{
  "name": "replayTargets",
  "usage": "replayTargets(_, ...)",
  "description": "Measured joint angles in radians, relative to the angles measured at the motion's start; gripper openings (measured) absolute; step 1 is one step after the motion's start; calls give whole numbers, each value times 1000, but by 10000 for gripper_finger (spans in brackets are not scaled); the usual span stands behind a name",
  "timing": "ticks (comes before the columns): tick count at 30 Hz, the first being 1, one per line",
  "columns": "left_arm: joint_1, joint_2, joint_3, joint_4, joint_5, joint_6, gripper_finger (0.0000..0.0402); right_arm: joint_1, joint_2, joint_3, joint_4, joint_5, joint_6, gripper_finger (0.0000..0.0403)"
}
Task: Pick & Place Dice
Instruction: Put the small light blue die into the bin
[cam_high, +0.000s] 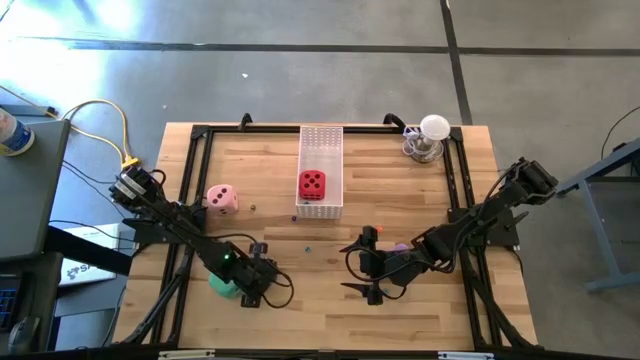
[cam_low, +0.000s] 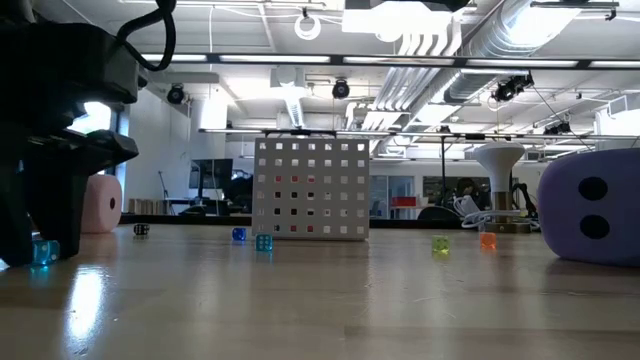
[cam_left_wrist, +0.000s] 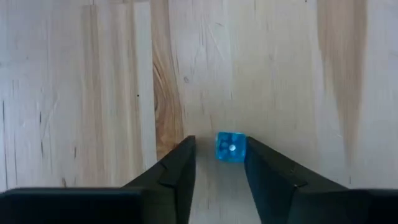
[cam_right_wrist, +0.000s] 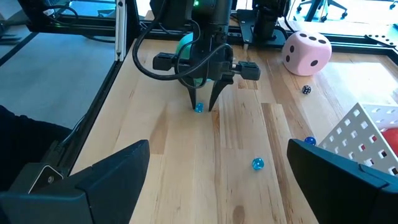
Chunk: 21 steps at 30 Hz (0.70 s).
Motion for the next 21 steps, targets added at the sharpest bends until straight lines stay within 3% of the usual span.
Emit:
replayTargets(8,0,-5,1,2,0,65,41,0,0,0,0,0,0,372)
replayTargets(15,51,-94,26,-15,-4,258,41,0,0,0,0,0,3,372)
replayTargets(21,179,-247,49,-17,-9,480,47,0,3,0,0,-1,73,372)
